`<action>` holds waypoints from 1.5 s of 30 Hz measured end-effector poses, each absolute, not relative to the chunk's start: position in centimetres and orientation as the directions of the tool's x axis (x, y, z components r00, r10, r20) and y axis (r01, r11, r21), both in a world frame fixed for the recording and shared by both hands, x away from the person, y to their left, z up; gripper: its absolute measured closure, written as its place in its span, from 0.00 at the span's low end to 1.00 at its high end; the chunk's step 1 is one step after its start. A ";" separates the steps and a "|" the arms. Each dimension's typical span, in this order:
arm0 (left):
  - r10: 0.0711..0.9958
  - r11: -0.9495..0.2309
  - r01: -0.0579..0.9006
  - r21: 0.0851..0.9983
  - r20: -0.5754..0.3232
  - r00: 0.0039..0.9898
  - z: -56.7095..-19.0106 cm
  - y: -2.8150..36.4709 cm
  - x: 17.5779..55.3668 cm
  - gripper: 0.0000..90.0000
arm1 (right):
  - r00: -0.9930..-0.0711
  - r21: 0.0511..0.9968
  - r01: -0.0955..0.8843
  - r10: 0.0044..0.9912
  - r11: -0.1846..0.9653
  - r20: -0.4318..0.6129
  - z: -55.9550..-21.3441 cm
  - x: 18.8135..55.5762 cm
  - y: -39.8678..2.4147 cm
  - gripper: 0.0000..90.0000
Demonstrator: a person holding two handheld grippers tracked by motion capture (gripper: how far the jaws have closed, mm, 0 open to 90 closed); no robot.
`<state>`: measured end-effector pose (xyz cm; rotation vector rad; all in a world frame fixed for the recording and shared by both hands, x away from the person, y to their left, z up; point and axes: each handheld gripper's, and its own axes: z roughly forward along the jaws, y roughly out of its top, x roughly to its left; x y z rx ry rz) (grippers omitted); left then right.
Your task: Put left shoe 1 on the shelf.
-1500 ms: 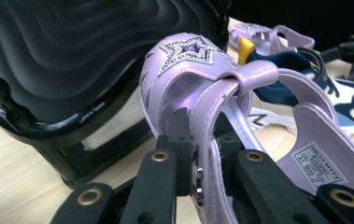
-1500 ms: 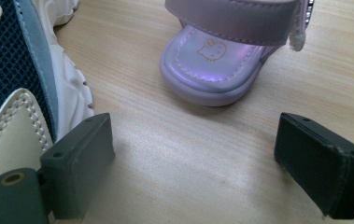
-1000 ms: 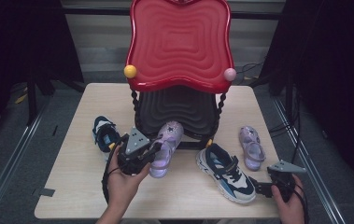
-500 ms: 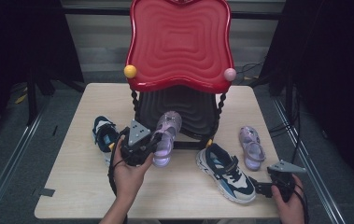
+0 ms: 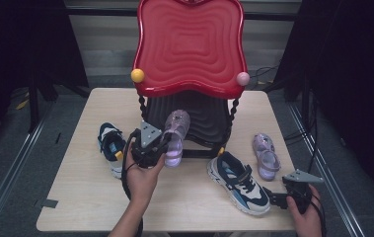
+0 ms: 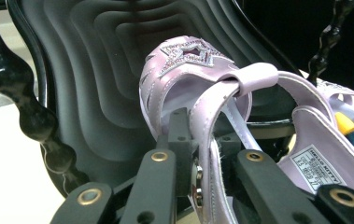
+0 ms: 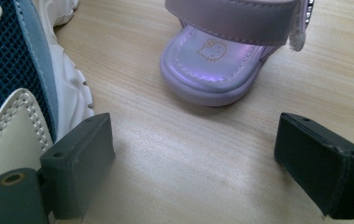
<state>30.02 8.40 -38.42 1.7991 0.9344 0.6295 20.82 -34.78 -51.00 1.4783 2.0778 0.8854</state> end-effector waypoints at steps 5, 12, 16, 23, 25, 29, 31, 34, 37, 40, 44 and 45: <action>0.837 -0.228 0.303 0.925 0.027 0.547 -38.4 8.0 30.6 0.91 | -0.331 0.714 0.663 0.944 0.223 0.013 -51.0 20.8 -34.8 0.12; 0.854 -0.195 0.294 0.936 0.014 0.520 -38.4 7.6 31.4 0.91 | -0.331 0.714 0.663 0.944 0.223 0.013 -51.0 20.8 -34.8 0.12; 0.858 -0.188 0.288 0.939 0.015 0.513 -38.3 7.4 31.7 0.91 | -0.331 0.714 0.664 0.944 0.223 0.013 -51.0 20.8 -34.8 0.12; 0.873 -0.176 0.273 0.946 0.022 0.487 -38.5 6.6 32.6 0.91 | -0.333 0.715 0.662 0.943 0.225 0.012 -51.0 20.8 -34.8 0.12; 0.878 -0.169 0.271 0.948 0.019 0.479 -38.5 6.5 32.7 0.91 | -0.333 0.715 0.663 0.943 0.224 0.013 -51.0 20.8 -34.8 0.12; 0.888 -0.161 0.261 0.952 0.025 0.458 -38.7 6.2 33.3 0.91 | -0.333 0.715 0.662 0.943 0.224 0.013 -51.0 20.8 -34.8 0.12; 0.891 -0.158 0.255 0.954 0.026 0.454 -38.8 6.0 33.5 0.91 | -0.331 0.714 0.663 0.943 0.223 0.013 -51.0 20.8 -34.8 0.12; 0.896 -0.137 0.254 0.957 0.010 0.444 -38.9 5.8 33.9 0.91 | -0.333 0.715 0.662 0.943 0.224 0.013 -51.0 20.8 -34.8 0.12; 0.900 -0.142 0.243 0.959 0.023 0.435 -38.8 5.5 34.3 0.91 | -0.331 0.714 0.664 0.944 0.223 0.013 -51.0 20.8 -34.8 0.12; 0.902 -0.146 0.236 0.961 0.031 0.431 -38.7 5.3 34.5 0.91 | -0.333 0.715 0.662 0.943 0.225 0.012 -51.0 20.8 -34.8 0.12; 0.917 -0.128 0.219 0.967 0.031 0.398 -38.6 4.8 35.0 0.91 | -0.333 0.715 0.662 0.943 0.224 0.013 -51.0 20.8 -34.8 0.12; 0.918 -0.128 0.219 0.967 0.032 0.394 -38.6 4.8 35.2 0.91 | -0.332 0.715 0.662 0.943 0.224 0.013 -51.0 20.8 -34.8 0.12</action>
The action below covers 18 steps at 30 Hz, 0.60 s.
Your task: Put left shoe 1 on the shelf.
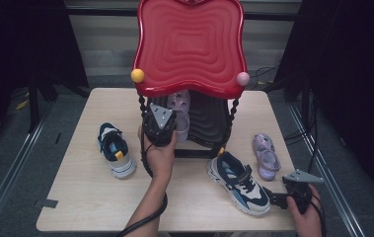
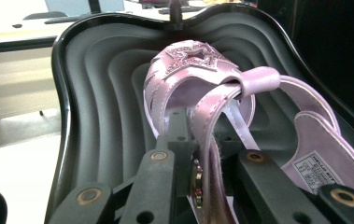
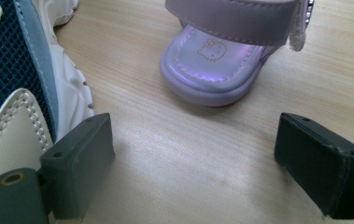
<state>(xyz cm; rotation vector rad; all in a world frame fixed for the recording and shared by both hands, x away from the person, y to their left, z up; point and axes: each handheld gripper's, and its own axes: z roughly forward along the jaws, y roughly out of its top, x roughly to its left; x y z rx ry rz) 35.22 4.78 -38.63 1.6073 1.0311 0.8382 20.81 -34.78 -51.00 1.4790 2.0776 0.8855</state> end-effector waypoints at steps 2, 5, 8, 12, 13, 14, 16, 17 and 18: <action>0.922 -0.124 0.221 0.967 0.030 0.387 -38.7 4.8 35.4 0.91 | -0.331 0.714 0.664 0.944 0.223 0.013 -51.0 20.8 -34.8 0.12; 0.928 -0.129 0.212 0.969 0.043 0.369 -39.0 4.5 36.1 0.91 | -0.331 0.714 0.664 0.944 0.223 0.013 -51.0 20.8 -34.8 0.12; 0.933 -0.129 0.206 0.970 0.048 0.357 -39.1 4.4 36.6 0.90 | -0.331 0.714 0.664 0.944 0.223 0.013 -51.0 20.8 -34.8 0.12; 0.939 -0.117 0.200 0.973 0.043 0.340 -39.1 4.2 37.1 0.90 | -0.330 0.714 0.664 0.944 0.222 0.014 -51.0 20.8 -34.8 0.12; 0.943 -0.111 0.198 0.974 0.040 0.332 -39.1 4.1 37.4 0.90 | -0.331 0.714 0.664 0.944 0.223 0.013 -51.0 20.8 -34.8 0.12; 0.943 -0.112 0.196 0.974 0.043 0.329 -39.0 4.0 37.6 0.90 | -0.331 0.715 0.663 0.943 0.223 0.013 -51.0 20.8 -34.8 0.13; 0.945 -0.118 0.195 0.974 0.049 0.324 -39.0 3.9 37.7 0.90 | -0.334 0.715 0.662 0.943 0.225 0.012 -51.0 20.8 -34.8 0.12; 0.947 -0.113 0.191 0.975 0.048 0.316 -39.1 3.8 38.0 0.90 | -0.331 0.714 0.664 0.944 0.222 0.013 -51.0 20.8 -34.8 0.12; 0.948 -0.124 0.192 0.974 0.059 0.314 -39.2 3.6 38.2 0.90 | -0.334 0.716 0.661 0.942 0.225 0.012 -51.0 20.8 -34.8 0.12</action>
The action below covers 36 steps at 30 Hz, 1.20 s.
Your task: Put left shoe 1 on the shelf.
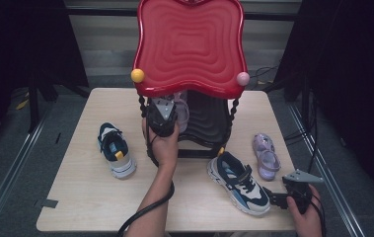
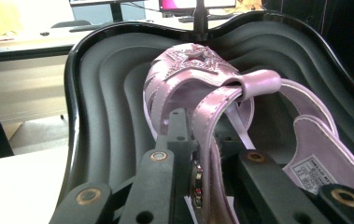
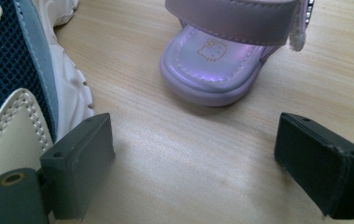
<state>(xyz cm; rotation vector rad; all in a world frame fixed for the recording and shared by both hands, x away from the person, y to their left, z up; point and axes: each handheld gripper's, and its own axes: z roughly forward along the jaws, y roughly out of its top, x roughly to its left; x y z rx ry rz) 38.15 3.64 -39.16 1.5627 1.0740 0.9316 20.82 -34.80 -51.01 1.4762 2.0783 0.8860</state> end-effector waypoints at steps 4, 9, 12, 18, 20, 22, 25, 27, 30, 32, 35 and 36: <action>0.952 -0.126 0.186 0.974 0.066 0.300 -39.7 3.3 38.6 0.90 | -0.333 0.715 0.662 0.943 0.224 0.013 -51.0 20.8 -34.8 0.13; 0.953 -0.131 0.184 0.974 0.073 0.293 -40.1 3.1 38.5 0.90 | -0.334 0.715 0.661 0.943 0.225 0.012 -51.0 20.8 -34.8 0.12; 0.951 -0.144 0.192 0.971 0.082 0.298 -40.5 3.0 38.4 0.89 | -0.333 0.715 0.662 0.943 0.224 0.012 -51.0 20.8 -34.8 0.13; 0.950 -0.166 0.205 0.965 0.100 0.297 -40.8 3.2 38.3 0.88 | -0.334 0.715 0.661 0.943 0.225 0.011 -51.0 20.8 -34.8 0.12; 0.950 -0.161 0.216 0.963 0.092 0.298 -40.7 3.5 38.3 0.87 | -0.334 0.715 0.661 0.943 0.225 0.012 -51.0 20.8 -34.8 0.13; 0.947 -0.168 0.226 0.960 0.094 0.307 -40.7 3.5 38.4 0.84 | -0.333 0.715 0.662 0.943 0.224 0.013 -51.0 20.8 -34.8 0.12; 0.945 -0.184 0.245 0.952 0.103 0.310 -40.7 3.8 38.5 0.81 | -0.333 0.715 0.662 0.943 0.224 0.013 -51.0 20.8 -34.8 0.12; 0.942 -0.201 0.242 0.949 0.119 0.315 -40.6 3.7 38.4 0.80 | -0.332 0.715 0.663 0.943 0.223 0.013 -51.0 20.8 -34.8 0.12; 0.941 -0.202 0.240 0.949 0.120 0.317 -40.4 3.7 38.3 0.78 | -0.331 0.715 0.663 0.943 0.223 0.013 -51.0 20.8 -34.8 0.12; 0.938 -0.211 0.243 0.947 0.127 0.323 -40.3 3.7 38.2 0.78 | -0.332 0.715 0.663 0.943 0.223 0.013 -51.0 20.8 -34.8 0.12; 0.938 -0.210 0.253 0.945 0.121 0.324 -40.0 4.0 37.9 0.74 | -0.331 0.714 0.663 0.944 0.223 0.013 -51.0 20.8 -34.8 0.13; 0.936 -0.212 0.251 0.944 0.122 0.330 -39.9 4.1 37.7 0.74 | -0.333 0.715 0.662 0.943 0.225 0.012 -51.0 20.8 -34.8 0.12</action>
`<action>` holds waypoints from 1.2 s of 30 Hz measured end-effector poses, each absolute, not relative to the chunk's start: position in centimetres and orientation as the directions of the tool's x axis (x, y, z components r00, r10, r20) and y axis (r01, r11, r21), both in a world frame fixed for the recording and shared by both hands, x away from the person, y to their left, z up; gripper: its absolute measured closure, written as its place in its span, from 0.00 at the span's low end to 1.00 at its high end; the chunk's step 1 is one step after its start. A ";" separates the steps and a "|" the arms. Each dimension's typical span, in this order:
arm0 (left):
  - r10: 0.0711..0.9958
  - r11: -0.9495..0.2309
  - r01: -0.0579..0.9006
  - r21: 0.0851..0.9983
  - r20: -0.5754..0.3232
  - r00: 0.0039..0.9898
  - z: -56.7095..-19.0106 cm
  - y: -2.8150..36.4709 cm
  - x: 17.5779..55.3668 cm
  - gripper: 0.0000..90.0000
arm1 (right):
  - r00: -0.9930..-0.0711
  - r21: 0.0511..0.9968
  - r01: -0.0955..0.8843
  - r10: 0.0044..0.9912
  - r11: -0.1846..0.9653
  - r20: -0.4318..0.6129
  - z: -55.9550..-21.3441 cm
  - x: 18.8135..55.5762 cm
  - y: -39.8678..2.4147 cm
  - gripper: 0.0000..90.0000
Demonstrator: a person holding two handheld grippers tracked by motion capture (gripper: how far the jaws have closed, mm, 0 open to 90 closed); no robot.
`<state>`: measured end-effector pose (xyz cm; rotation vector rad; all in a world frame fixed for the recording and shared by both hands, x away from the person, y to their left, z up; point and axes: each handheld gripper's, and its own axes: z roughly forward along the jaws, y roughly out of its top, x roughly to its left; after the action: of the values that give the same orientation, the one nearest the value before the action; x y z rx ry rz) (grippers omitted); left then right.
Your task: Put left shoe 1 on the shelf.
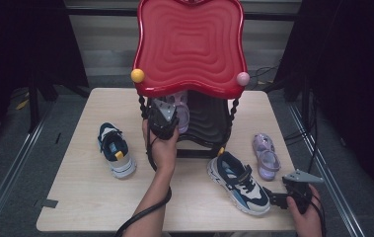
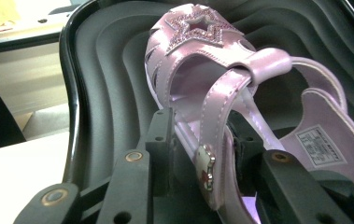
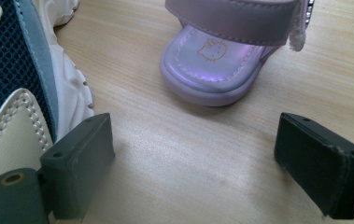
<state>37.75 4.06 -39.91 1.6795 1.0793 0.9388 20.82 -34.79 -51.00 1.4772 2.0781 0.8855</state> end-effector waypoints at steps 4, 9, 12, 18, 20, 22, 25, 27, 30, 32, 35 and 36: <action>0.929 -0.227 0.260 0.939 0.129 0.347 -39.7 4.3 37.5 0.73 | -0.331 0.715 0.663 0.944 0.222 0.014 -51.0 20.8 -34.8 0.12; 0.917 -0.247 0.265 0.932 0.137 0.375 -39.3 4.7 36.9 0.73 | -0.331 0.714 0.663 0.944 0.223 0.013 -51.0 20.8 -34.8 0.12; 0.915 -0.247 0.268 0.931 0.133 0.381 -39.2 5.0 36.5 0.72 | -0.331 0.714 0.663 0.944 0.223 0.013 -51.0 20.8 -34.8 0.12; 0.901 -0.259 0.270 0.927 0.131 0.414 -38.0 6.0 35.4 0.71 | -0.331 0.714 0.664 0.944 0.223 0.013 -51.0 20.8 -34.8 0.12; 0.895 -0.264 0.271 0.926 0.130 0.426 -37.7 6.2 35.1 0.71 | -0.331 0.714 0.663 0.944 0.223 0.013 -51.0 20.8 -34.8 0.12; 0.891 -0.268 0.270 0.925 0.131 0.435 -37.4 6.4 34.7 0.71 | -0.331 0.714 0.664 0.944 0.223 0.013 -51.0 20.8 -34.8 0.12; 0.878 -0.284 0.278 0.918 0.132 0.461 -37.0 6.8 34.2 0.70 | -0.331 0.714 0.664 0.944 0.222 0.014 -51.0 20.8 -34.8 0.12; 0.875 -0.273 0.285 0.919 0.114 0.471 -36.8 6.9 33.8 0.69 | -0.332 0.714 0.663 0.943 0.224 0.012 -51.0 20.8 -34.8 0.12; 0.867 -0.281 0.290 0.915 0.113 0.485 -36.8 7.1 33.4 0.68 | -0.330 0.714 0.664 0.944 0.222 0.014 -51.0 20.8 -34.8 0.12; 0.852 -0.286 0.302 0.909 0.097 0.514 -36.9 7.3 32.9 0.67 | -0.330 0.715 0.663 0.944 0.222 0.014 -51.0 20.8 -34.8 0.12; 0.839 -0.315 0.305 0.899 0.113 0.532 -37.2 7.5 32.6 0.66 | -0.331 0.714 0.663 0.944 0.223 0.013 -51.0 20.8 -34.8 0.12; 0.837 -0.316 0.311 0.896 0.110 0.535 -37.3 7.6 32.5 0.66 | -0.331 0.714 0.664 0.944 0.223 0.013 -51.0 20.8 -34.8 0.13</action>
<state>32.51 7.63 -37.30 1.8717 0.9422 0.7344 20.81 -34.78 -51.00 1.4814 2.0768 0.8842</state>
